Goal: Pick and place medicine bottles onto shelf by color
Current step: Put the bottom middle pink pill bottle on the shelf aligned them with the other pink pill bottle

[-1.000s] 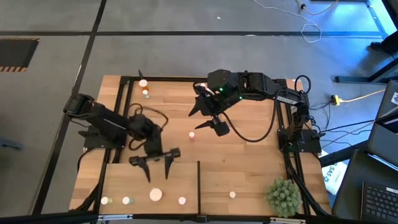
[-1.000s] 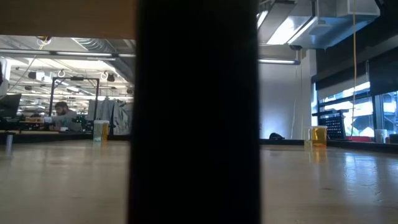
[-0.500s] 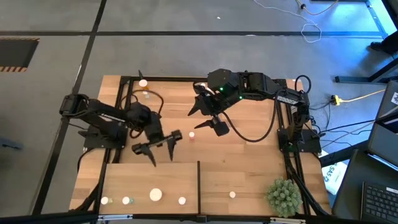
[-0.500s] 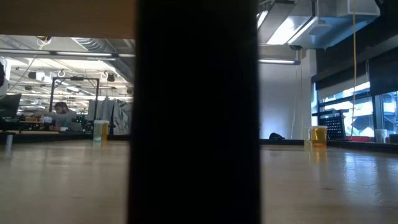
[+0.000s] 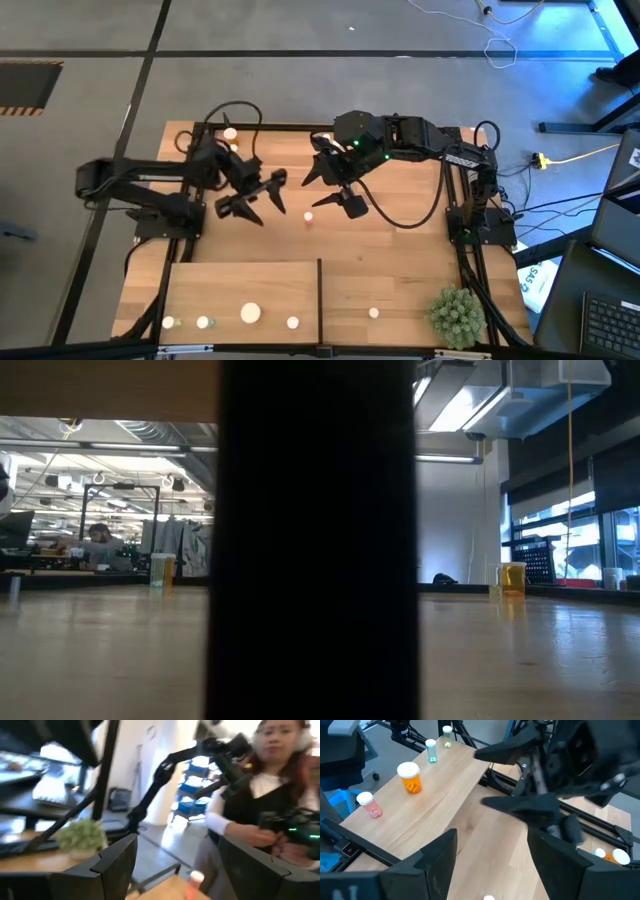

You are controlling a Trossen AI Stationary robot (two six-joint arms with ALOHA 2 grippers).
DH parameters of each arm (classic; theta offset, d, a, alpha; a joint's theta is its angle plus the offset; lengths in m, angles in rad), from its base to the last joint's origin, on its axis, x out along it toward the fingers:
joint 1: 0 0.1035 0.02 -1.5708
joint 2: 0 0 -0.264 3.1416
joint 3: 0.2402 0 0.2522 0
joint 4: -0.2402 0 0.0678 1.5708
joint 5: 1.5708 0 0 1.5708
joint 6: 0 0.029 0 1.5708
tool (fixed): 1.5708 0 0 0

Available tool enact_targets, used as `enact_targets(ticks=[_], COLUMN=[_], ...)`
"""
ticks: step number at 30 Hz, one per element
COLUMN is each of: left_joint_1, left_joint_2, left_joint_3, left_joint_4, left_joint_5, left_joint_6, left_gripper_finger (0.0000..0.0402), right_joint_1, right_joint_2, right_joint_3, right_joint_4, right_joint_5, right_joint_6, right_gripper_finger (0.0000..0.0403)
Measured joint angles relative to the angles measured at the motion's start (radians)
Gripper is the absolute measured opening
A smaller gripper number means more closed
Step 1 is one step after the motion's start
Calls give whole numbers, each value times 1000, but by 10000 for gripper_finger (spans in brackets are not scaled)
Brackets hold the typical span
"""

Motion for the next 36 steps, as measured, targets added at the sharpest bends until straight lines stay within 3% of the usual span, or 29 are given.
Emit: enact_targets(ticks=[7,13,23,27,36], left_joint_1=[95,138,155,155,155], left_joint_2=[-242,-387,-451,-443,-438], left_joint_3=[-2,-1,-1,-1,-1], left_joint_4=[-510,-778,-1234,-1334,-1334], left_joint_5=[-129,-223,-561,-637,-639], left_joint_6=[151,208,286,209,77], left_gripper_finger=[273,273,273,273,273], right_joint_1=[0,0,0,0,0], right_joint_2=[0,0,0,0,0], right_joint_3=[0,0,0,0,0], right_joint_4=[-1,-1,-1,-1,-1], right_joint_5=[0,0,0,0,0], right_joint_6=[0,0,0,0,0], right_gripper_finger=[245,245,245,245,245])
